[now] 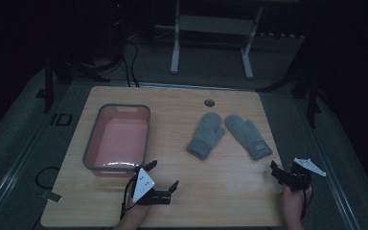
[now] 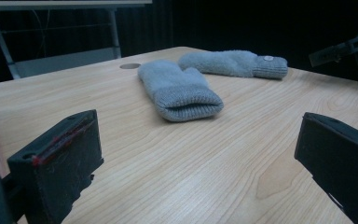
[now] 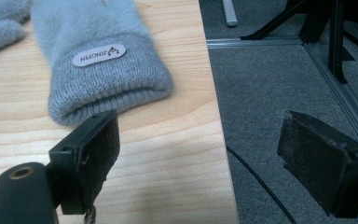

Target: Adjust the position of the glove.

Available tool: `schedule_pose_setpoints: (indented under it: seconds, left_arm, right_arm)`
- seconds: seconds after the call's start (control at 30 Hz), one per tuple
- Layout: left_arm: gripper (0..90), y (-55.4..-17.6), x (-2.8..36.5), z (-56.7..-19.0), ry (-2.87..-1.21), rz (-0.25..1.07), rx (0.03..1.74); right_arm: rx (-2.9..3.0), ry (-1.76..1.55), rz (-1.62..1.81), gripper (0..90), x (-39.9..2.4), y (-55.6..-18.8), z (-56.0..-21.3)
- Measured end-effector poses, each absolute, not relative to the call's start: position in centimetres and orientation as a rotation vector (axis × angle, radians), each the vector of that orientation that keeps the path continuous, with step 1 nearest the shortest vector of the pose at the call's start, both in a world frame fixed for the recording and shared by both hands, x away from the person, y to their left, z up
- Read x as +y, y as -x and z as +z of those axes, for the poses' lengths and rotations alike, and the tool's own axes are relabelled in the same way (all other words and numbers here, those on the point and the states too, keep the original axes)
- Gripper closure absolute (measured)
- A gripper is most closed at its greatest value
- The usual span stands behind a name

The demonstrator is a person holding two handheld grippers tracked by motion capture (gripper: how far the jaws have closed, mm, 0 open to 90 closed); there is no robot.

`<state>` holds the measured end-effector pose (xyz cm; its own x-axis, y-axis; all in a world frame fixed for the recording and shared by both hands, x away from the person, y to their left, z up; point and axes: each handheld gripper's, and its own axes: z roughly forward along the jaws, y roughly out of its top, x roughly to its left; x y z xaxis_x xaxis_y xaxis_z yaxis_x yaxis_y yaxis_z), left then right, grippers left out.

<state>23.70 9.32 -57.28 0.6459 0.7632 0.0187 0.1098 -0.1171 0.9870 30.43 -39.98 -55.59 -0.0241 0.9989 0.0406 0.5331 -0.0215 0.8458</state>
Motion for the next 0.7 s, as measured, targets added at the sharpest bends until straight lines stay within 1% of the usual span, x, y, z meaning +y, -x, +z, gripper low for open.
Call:
schedule_pose_setpoints:
  seconds: [0.3,0.7]
  left_arm:
    - [1.0,-23.7,9.3,-57.3,-1.616,0.651,0.735]
    - [1.0,-23.7,9.3,-57.3,-1.616,0.65,0.734]
  right_arm:
    - [1.725,-1.622,0.932,13.6,-39.8,-30.9,-55.5]
    - [1.812,-1.481,0.989,14.1,-39.4,-32.9,-52.2]
